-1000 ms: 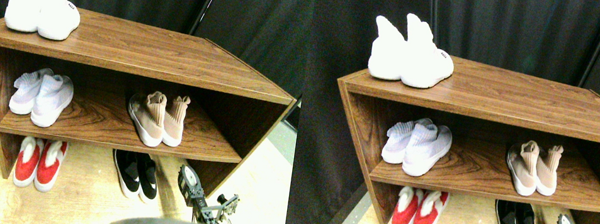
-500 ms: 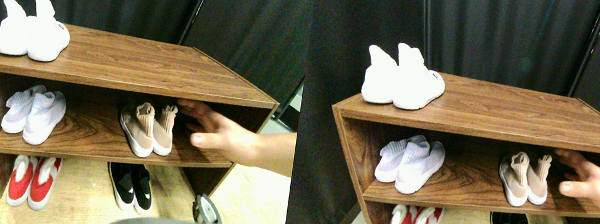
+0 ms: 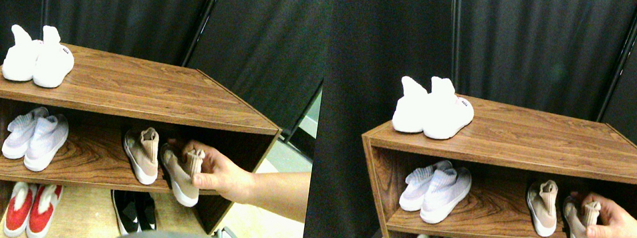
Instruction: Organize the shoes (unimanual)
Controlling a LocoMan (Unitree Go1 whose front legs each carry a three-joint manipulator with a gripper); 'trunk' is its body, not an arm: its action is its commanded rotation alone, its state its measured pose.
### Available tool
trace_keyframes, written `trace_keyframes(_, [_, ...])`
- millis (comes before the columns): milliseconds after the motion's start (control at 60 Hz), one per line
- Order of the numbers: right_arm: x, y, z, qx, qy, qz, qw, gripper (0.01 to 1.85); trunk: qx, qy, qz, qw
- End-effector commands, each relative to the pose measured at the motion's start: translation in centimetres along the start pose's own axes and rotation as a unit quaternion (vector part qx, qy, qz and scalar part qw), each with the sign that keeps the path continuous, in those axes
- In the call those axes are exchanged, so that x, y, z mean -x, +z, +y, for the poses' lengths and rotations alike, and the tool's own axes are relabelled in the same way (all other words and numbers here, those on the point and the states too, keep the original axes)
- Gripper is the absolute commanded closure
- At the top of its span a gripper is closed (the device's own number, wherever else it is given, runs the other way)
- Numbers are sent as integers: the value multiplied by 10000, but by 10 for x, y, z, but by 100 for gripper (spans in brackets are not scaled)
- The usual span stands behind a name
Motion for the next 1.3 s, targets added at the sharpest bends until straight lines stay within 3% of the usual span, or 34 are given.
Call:
trace_keyframes(17, [0, -5, 10, 30, 198, -88, 9998, 180, 19, -10, -76, 10000])
trace_keyframes(383, [-3, -15, 15, -17, 237, -29, 9997, 180, 19, -9, 23, 10000])
trace_keyframes(1000, [-5, -9, 13, 104, 246, -23, 9996, 180, 17, -47, 26, 10000])
trace_keyframes(1300, [-15, -8, 9, -52, 228, -5, 9997, 180, 19, 3, 93, 10000])
